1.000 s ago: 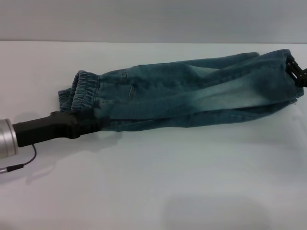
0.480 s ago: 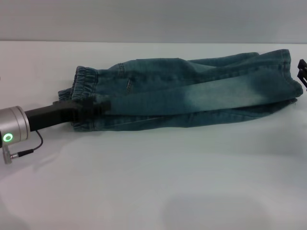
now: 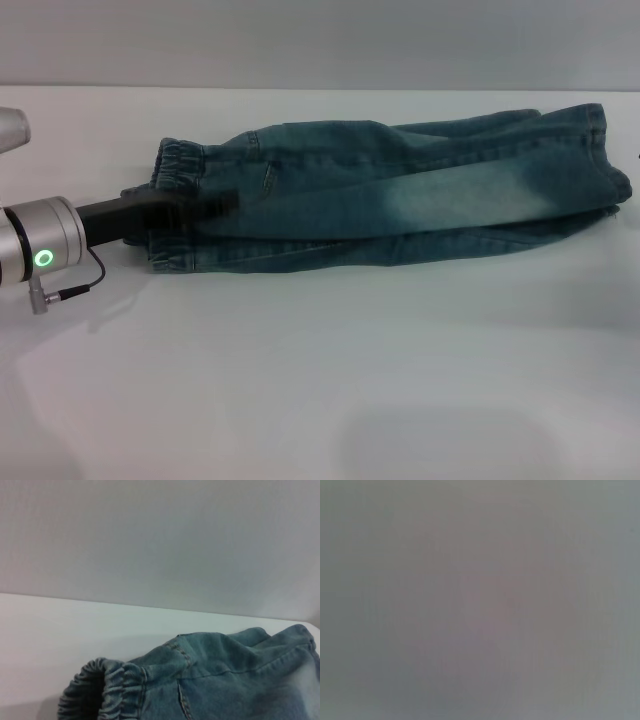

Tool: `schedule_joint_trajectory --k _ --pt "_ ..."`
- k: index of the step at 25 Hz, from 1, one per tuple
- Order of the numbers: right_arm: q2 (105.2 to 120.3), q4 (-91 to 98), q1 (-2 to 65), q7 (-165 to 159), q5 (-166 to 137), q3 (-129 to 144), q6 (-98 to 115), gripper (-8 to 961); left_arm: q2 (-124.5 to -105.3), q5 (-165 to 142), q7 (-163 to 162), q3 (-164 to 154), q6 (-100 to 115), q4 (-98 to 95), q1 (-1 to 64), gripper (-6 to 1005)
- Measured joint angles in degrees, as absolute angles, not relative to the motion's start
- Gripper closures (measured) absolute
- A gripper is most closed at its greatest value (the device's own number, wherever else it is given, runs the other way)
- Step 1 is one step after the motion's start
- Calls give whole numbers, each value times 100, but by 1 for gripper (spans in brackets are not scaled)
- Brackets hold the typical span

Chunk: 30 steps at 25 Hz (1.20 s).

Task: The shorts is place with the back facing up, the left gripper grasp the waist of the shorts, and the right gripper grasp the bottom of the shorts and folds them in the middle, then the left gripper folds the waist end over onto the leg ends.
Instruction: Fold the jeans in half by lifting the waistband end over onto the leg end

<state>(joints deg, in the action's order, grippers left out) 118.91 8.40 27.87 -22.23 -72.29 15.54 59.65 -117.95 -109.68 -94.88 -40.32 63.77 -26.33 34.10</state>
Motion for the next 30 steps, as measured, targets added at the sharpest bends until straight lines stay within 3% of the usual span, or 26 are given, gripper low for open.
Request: schedule_joint_trajectory --k 19,30 --pt "11888 774 2915 -2215 -7227 1605 5921 320 -11751 -10661 -9377 -3972 6626 -3245 2561 201" --pt "11901 731 2873 -2247 -7234 1612 5961 320 -11762 -10715 -9165 -4035 6319 -3248 2515 201"
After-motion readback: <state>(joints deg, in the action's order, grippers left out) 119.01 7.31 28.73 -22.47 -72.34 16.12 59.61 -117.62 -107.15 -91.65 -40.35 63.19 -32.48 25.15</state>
